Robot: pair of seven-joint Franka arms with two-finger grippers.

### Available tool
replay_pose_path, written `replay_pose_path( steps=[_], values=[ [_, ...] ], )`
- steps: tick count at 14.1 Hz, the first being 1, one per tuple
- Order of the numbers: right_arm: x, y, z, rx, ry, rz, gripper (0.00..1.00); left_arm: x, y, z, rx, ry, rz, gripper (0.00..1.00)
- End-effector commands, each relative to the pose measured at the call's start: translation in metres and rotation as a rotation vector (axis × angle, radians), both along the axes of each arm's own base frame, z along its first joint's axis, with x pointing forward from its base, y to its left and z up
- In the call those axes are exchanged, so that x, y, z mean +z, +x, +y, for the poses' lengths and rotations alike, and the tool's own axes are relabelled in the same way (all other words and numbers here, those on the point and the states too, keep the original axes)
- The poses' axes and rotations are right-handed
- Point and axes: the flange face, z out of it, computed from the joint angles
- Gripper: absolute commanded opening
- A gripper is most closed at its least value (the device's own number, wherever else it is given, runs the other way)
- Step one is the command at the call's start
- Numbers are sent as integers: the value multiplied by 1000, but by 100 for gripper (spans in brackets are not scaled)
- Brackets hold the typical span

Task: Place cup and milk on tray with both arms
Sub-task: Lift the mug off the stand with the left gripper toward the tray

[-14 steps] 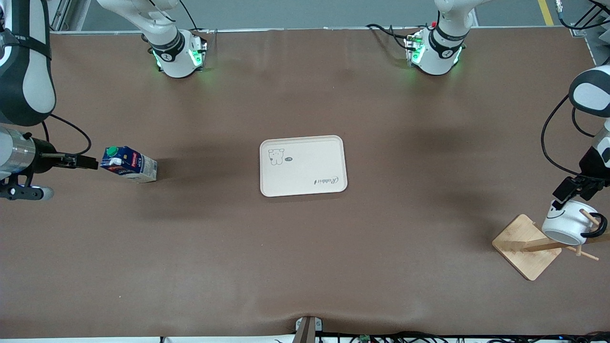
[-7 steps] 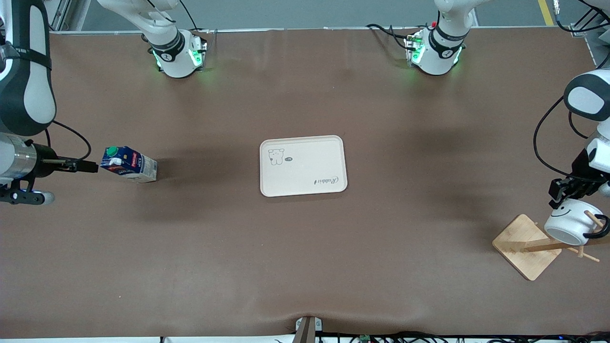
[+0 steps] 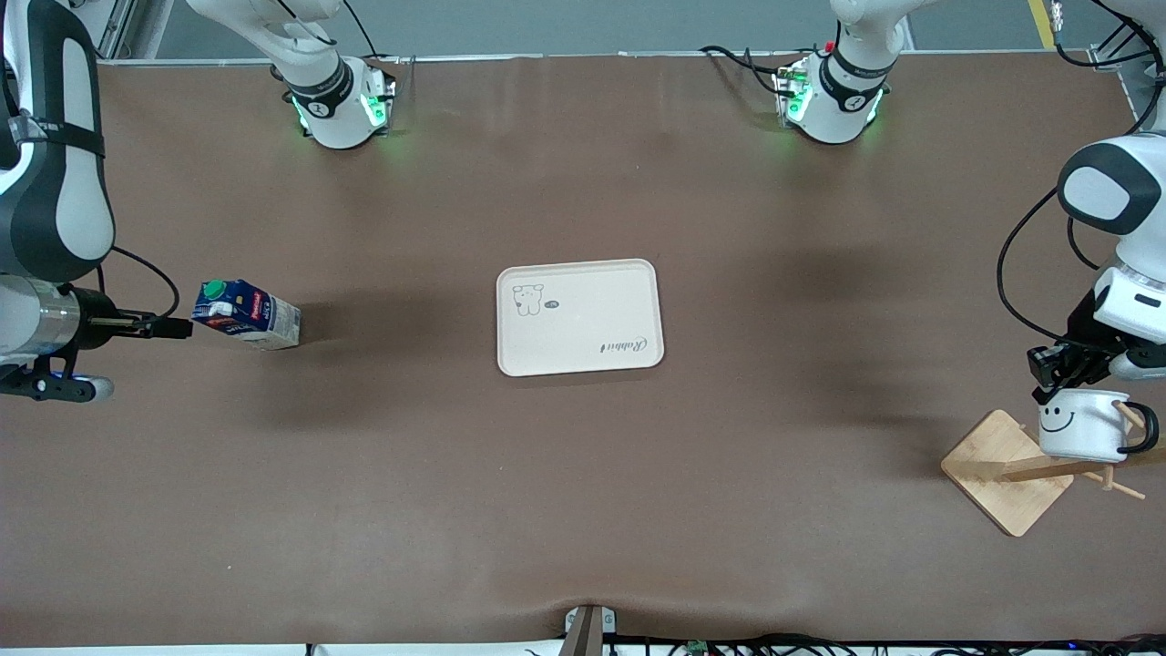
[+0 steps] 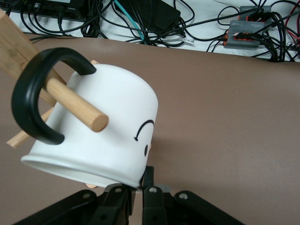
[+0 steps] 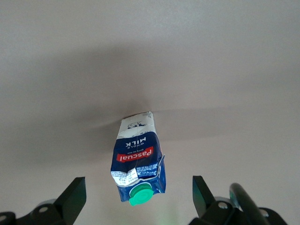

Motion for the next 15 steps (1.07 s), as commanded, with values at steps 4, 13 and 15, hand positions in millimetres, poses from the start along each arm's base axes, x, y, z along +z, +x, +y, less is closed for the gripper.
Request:
replay_pose_path(
  steps=[4,13,15],
  values=[
    [-13,-2,2,-18,20,9,100,13,3,-18,-38,-6,-27,0],
    [-43,-26,9,-2,12,-14,100,51,-9,-47,-85,-25,58,0],
    [-47,-39,13,5,13,-29,100,60,-14,-60,-89,-37,85,0]
  ],
)
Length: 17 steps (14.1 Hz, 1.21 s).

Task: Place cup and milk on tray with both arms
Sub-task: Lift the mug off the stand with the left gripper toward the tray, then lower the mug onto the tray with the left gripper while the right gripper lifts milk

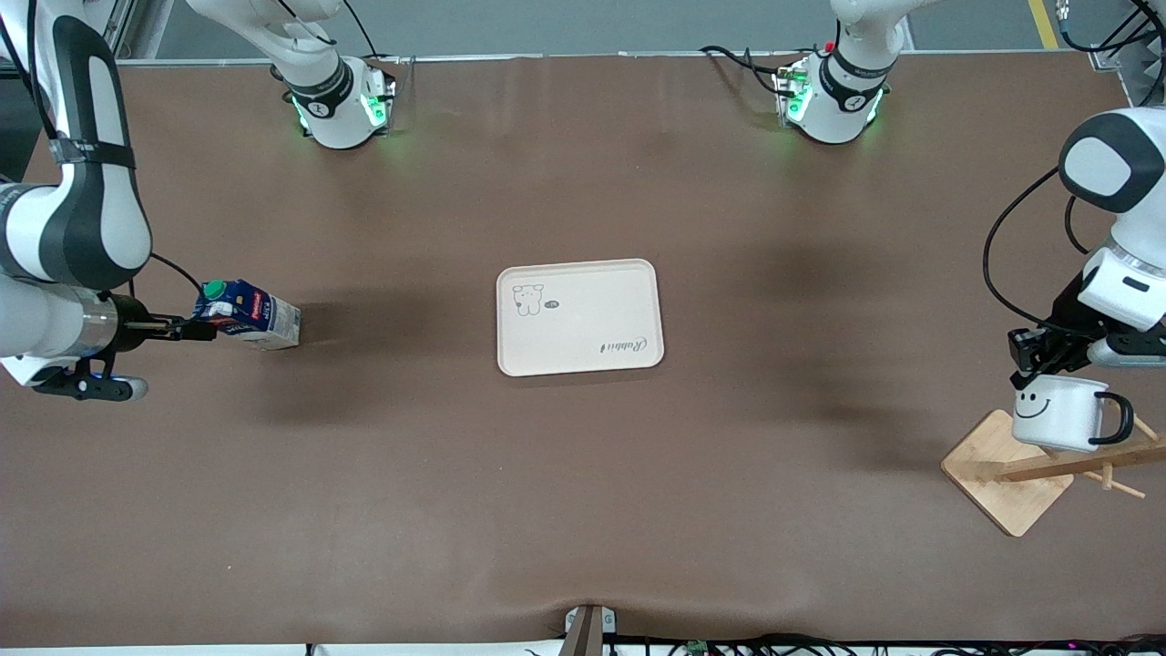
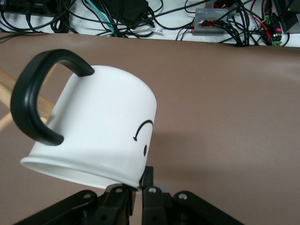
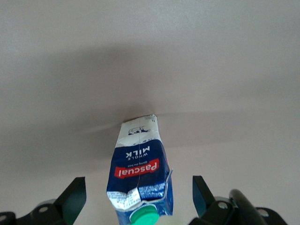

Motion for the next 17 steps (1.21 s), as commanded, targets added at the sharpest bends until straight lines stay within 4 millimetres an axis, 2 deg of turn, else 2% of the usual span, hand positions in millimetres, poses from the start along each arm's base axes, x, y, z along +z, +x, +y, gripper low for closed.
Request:
replay_pose_path(
  steps=[1,3,7,10,12,15,17],
  values=[
    [3,-28,8,-5,8,-20,100,24,-7,-18,-4,-22,23,0],
    [-3,-30,5,-9,8,-28,100,37,-7,-37,18,-52,61,0],
    [-13,-48,7,-9,12,-23,100,45,-8,-108,138,-140,173,0],
    [-27,-56,7,-8,10,-62,100,26,-16,-179,253,-206,271,0],
    [-29,-54,6,-9,9,-72,100,9,-27,-228,326,-238,347,0],
    [-47,-64,5,-12,9,-79,100,-16,-47,-300,399,-265,445,0],
    [-49,-65,5,-13,9,-74,100,-32,-59,-350,485,-294,524,0]
  ],
)
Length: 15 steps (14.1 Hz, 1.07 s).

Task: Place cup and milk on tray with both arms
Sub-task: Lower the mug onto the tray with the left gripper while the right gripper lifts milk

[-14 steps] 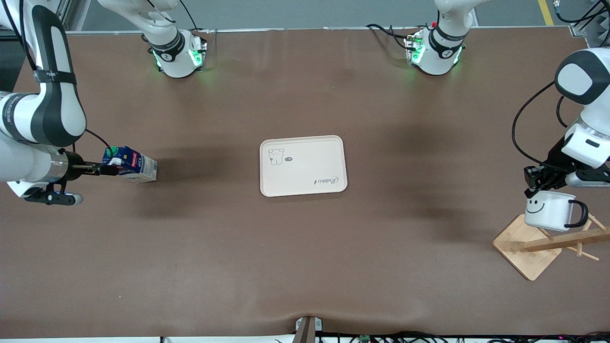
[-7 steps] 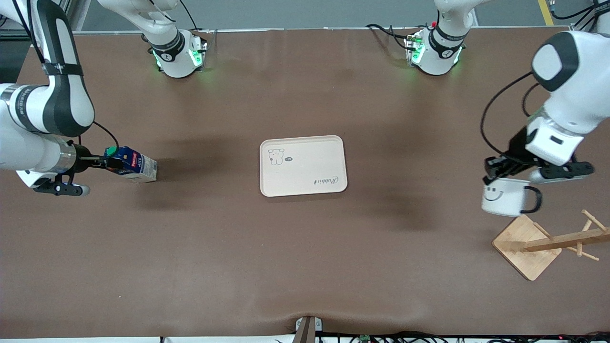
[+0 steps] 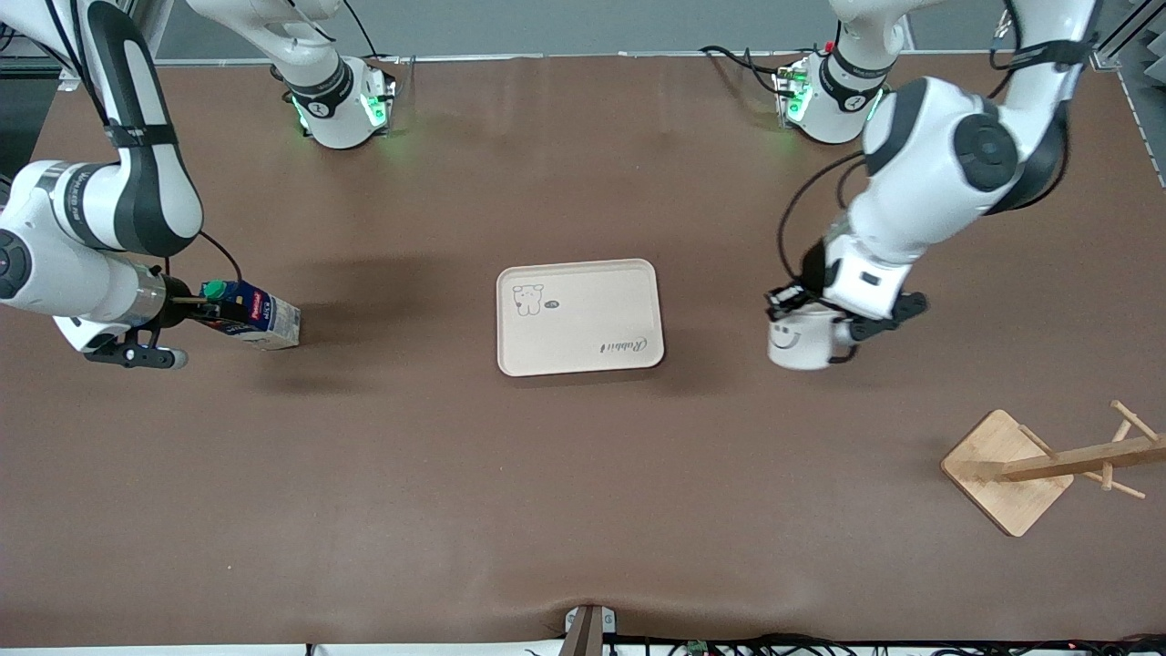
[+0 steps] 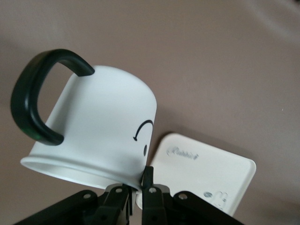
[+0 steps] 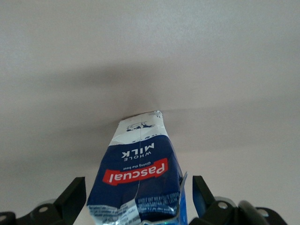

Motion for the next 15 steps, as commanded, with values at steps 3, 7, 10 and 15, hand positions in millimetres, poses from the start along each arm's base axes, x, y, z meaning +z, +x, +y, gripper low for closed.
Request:
replay_pose_path(
  steps=[3,7,10,15],
  values=[
    [0,-11,-7,-31,4,-8,100,-39,-22,-118,177,-50,207,0],
    [-6,-16,-4,-28,3,-19,85,-97,-14,-169,249,-93,377,0],
    [-3,-18,-5,-33,7,-4,21,-135,-22,-184,244,-75,444,0],
    [35,-4,1,-20,10,34,0,-165,-16,-183,268,-97,519,0]
  ],
)
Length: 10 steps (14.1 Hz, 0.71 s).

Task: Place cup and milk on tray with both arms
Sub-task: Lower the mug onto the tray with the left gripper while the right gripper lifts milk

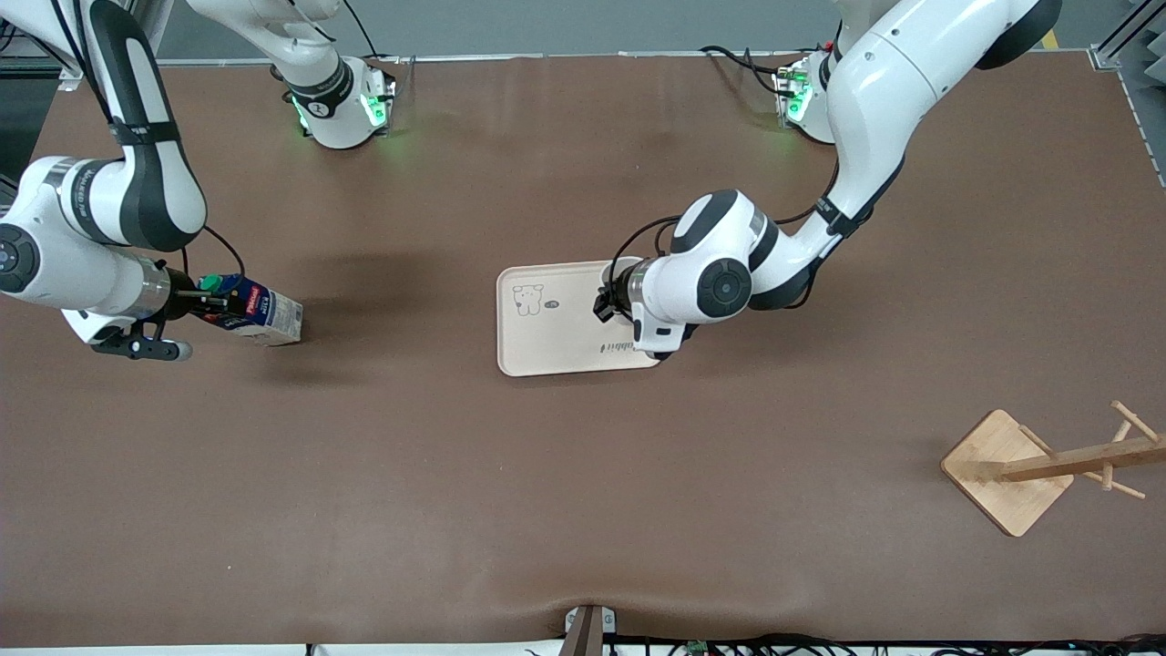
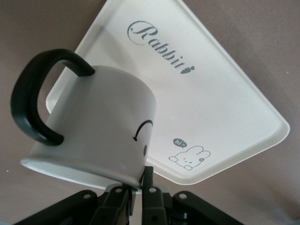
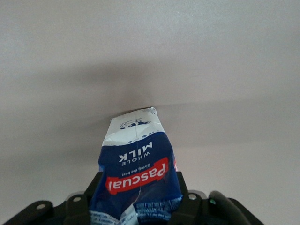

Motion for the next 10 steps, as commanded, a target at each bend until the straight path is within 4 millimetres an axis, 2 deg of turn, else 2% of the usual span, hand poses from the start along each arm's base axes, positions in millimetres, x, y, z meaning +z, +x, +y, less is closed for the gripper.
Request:
replay_pose_path(
  steps=[1,4,7,8,9,10],
  values=[
    [41,10,6,-7,6,16,0,-11,5,-4,24,-10,49,0],
    [63,19,28,1,-1,15,0,-22,5,-4,4,-32,61,0],
    [86,26,67,-31,-28,31,0,-28,5,-4,26,-48,96,0],
    [92,27,77,-32,-30,31,0,-29,5,-4,34,-55,107,9],
    [96,29,84,-28,-27,24,0,-31,4,-4,34,-57,112,70],
    [100,30,93,-14,-24,15,0,-30,3,-6,27,-55,107,100]
  ],
)
